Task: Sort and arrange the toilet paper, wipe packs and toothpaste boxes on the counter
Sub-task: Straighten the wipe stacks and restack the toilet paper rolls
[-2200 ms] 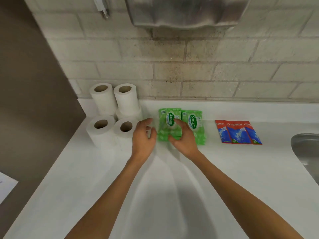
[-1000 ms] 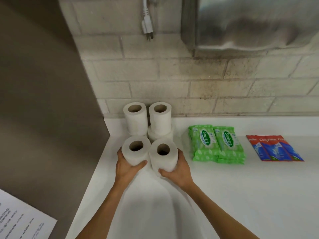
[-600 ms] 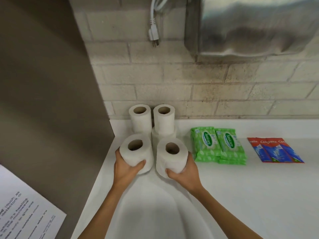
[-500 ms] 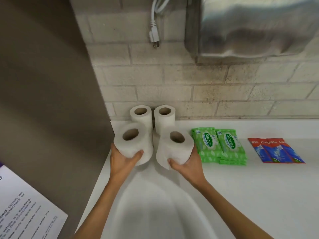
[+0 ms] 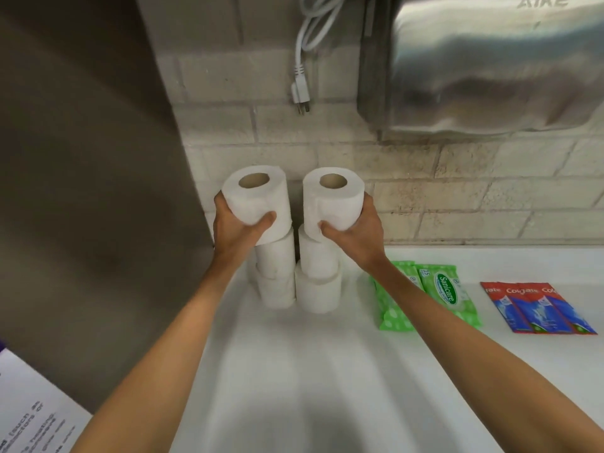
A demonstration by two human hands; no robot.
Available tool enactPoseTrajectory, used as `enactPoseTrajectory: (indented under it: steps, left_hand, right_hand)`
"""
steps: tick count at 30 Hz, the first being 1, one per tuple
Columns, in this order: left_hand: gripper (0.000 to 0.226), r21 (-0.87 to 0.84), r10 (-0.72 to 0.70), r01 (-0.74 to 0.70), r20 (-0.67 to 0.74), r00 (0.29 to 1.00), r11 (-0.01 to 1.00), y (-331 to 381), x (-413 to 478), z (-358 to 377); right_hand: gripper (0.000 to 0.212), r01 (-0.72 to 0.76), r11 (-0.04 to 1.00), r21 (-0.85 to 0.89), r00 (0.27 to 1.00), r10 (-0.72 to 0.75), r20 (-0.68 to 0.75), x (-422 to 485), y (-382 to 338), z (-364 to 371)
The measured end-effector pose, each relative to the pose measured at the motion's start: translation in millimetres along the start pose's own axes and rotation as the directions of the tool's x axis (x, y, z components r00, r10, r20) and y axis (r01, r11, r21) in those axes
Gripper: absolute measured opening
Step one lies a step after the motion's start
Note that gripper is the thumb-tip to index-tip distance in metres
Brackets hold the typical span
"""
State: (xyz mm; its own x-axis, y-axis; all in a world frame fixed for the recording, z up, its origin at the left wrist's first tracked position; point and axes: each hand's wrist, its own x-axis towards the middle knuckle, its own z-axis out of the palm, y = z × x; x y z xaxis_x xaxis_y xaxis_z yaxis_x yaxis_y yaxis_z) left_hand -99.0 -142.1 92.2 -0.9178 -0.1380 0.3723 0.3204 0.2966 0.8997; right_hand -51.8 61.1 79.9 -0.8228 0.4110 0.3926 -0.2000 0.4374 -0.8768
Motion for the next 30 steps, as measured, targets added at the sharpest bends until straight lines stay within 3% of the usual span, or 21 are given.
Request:
enactPoseTrajectory:
  steps: [22, 26, 30]
  left_hand:
    - [0.093, -0.037, -0.031, 0.032, 0.036, 0.999, 0.999, -35.9, 16.0, 27.5]
    - [0.095, -0.131, -0.058, 0.074, 0.124, 0.991, 0.989, -35.2, 13.4, 23.4]
    - [0.088, -0.255, -0.096, 0.128, 0.133, 0.986, 0.959, -40.3, 2.6, 15.1]
  right_hand:
    - [0.092, -0.024, 0.992, 0.125, 0.999, 0.02, 0.031, 5.9, 25.9, 34.7]
    - [0.094, -0.096, 0.97, 0.225, 0.992, 0.075, 0.101, 1.8, 25.2, 32.8]
    - [0.096, -0.278, 0.883, 0.379, 0.957, 0.223, 0.184, -12.7, 32.8, 30.9]
